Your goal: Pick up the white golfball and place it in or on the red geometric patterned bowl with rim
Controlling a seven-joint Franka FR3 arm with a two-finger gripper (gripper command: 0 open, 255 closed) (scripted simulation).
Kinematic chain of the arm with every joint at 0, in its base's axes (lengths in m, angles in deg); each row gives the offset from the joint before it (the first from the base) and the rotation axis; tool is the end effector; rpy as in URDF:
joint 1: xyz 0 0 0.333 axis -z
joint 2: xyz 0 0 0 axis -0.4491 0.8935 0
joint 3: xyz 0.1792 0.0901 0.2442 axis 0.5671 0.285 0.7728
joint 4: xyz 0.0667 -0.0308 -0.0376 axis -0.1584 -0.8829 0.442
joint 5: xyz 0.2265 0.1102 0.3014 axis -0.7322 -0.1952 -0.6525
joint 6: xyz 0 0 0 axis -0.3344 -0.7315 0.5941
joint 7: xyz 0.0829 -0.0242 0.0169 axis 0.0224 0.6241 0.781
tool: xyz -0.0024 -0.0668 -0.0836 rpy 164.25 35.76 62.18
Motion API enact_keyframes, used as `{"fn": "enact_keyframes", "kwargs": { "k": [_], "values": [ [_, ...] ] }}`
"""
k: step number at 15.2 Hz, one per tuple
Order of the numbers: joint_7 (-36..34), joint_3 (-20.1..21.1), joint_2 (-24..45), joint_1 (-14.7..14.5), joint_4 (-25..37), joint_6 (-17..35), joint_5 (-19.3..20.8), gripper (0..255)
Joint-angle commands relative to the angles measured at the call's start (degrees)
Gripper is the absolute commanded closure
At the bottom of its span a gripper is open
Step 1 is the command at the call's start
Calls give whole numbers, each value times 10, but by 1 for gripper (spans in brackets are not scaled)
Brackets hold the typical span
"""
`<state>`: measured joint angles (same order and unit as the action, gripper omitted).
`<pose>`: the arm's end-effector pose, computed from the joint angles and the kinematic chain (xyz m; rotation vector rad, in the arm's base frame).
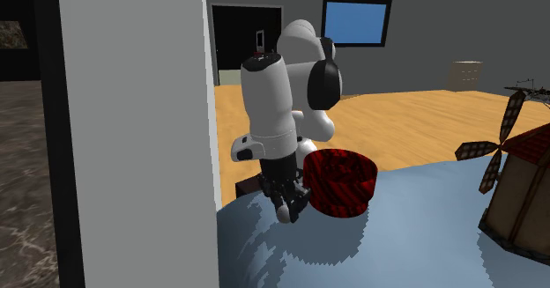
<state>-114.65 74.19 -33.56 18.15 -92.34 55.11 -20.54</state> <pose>0.4517 0.3581 0.4707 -3.0671 -0.2644 0.2311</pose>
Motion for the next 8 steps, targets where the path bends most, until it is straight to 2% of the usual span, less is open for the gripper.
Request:
{"fn": "enact_keyframes", "kwargs": {
  "k": [1,8],
  "values": [
    [0,0,0,0,0,0,0,255],
    [-2,0,-7,1,39,-45,-3,255]
  ]
}}
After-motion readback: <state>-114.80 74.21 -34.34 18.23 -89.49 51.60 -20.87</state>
